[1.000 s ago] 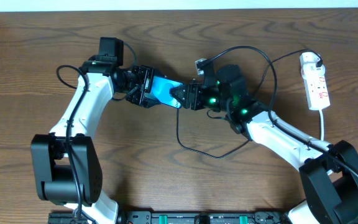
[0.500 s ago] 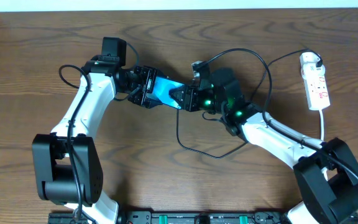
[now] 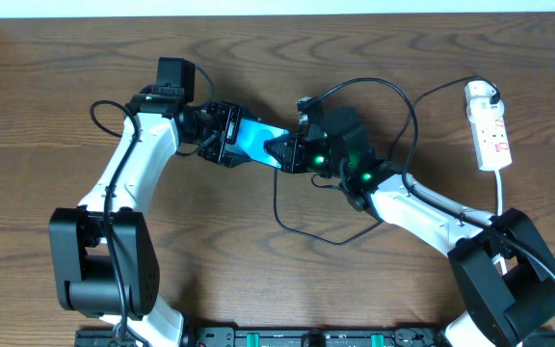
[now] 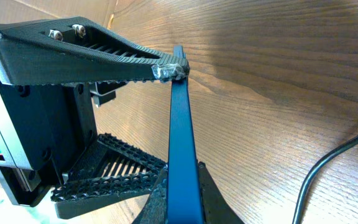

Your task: Plug charger to phone and switch on socket

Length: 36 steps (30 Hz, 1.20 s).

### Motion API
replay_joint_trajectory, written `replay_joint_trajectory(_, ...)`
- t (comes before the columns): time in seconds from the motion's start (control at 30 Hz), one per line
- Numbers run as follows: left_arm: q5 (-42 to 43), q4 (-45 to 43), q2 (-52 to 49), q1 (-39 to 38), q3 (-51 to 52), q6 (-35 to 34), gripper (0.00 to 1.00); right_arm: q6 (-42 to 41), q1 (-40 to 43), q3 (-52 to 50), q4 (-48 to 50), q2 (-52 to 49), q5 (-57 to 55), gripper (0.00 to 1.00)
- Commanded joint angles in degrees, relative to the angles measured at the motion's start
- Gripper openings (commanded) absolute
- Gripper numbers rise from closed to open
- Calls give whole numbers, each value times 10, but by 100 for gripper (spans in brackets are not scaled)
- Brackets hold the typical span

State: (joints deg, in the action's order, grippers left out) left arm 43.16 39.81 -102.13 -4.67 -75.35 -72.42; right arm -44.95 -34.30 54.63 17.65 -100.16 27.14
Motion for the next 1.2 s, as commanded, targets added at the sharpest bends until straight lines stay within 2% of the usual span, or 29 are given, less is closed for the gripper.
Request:
replay_joint_trajectory(0.0, 13, 2, 3, -2, -5, -7, 57, -29, 12, 9, 13, -1, 7, 1)
replay_joint_trajectory(0.03, 13, 2, 3, -2, -5, -7, 59, -34, 21, 9, 12, -1, 14, 1)
replay_joint_trajectory(0.13, 9, 1, 3, -2, -5, -4, 72, -52, 55, 9, 11, -1, 40, 1)
replay_joint_trajectory(0.27, 7, -1, 3, -2, -5, 8, 85, -64, 92, 9, 1, -1, 71, 1)
replay_joint_trajectory(0.37, 7, -6, 3, -2, -5, 30, 91, -78, 112, 9, -3, -1, 82, 1)
replay_joint_trajectory(0.5, 8, -24, 3, -2, -5, 65, 92, -104, 127, 9, 0, -1, 84, 1)
replay_joint_trajectory(0.63, 28, -73, 3, -2, -5, 134, 92, -172, 140, 9, 39, -1, 93, 1)
replay_joint_trajectory(0.73, 72, -132, 3, -2, -5, 155, 92, -248, 145, 9, 84, -1, 90, 1)
replay_joint_trajectory(0.87, 115, -222, 3, -2, -5, 141, 92, -370, 144, 9, 125, -1, 56, 1)
replay_joint_trajectory(0.93, 117, -243, 3, -2, -5, 92, 92, -457, 142, 9, 152, -1, 29, 1)
replay_joint_trajectory(1.0, 117, -257, 3, -2, -5, 70, 91, -508, 137, 9, 167, -1, 13, 1)
replay_joint_trajectory(1.17, 120, -299, 3, -2, -5, 29, 85, -571, 109, 9, 220, -1, -3, 1)
